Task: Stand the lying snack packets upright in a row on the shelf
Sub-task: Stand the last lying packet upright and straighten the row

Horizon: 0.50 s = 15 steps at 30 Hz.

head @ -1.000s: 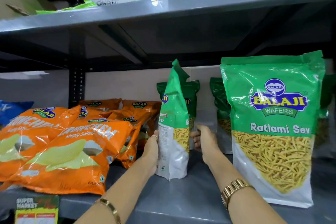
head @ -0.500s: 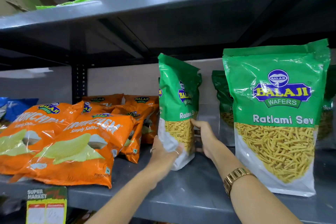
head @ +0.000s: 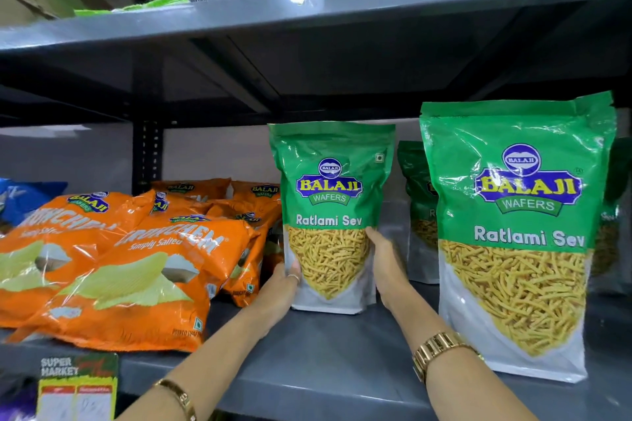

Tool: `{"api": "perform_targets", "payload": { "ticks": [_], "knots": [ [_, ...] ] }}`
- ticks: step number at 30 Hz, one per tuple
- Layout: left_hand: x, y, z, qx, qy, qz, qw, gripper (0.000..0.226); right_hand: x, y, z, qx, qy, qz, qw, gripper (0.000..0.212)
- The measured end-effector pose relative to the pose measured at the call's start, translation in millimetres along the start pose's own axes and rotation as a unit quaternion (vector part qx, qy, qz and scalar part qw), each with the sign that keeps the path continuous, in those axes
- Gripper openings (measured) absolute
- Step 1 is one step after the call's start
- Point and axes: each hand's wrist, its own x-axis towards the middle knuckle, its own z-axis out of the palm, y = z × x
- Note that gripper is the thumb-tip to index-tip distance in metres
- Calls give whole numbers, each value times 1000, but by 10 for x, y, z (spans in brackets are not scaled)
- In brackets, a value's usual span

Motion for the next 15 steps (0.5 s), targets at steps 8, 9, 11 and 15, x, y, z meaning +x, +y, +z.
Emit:
{"api": "perform_targets", "payload": {
  "ticks": [8,9,11,15],
  "knots": [
    [-25,-15,-5,36,-47,9,998,59,-110,11,-12,5,-130,66,989,74],
    [-38,-19,-24,37,-46,6,998,60,-143,13,-13,2,-142,72,987,79],
    [-77,-9,-52,27,-42,5,999,59,-231,-4,-9,-12,-154,76,985,80],
    [-188,-9,-100,34,-34,-11,999,60,-398,-35,-33,-48,-181,58,981,73]
  ]
}}
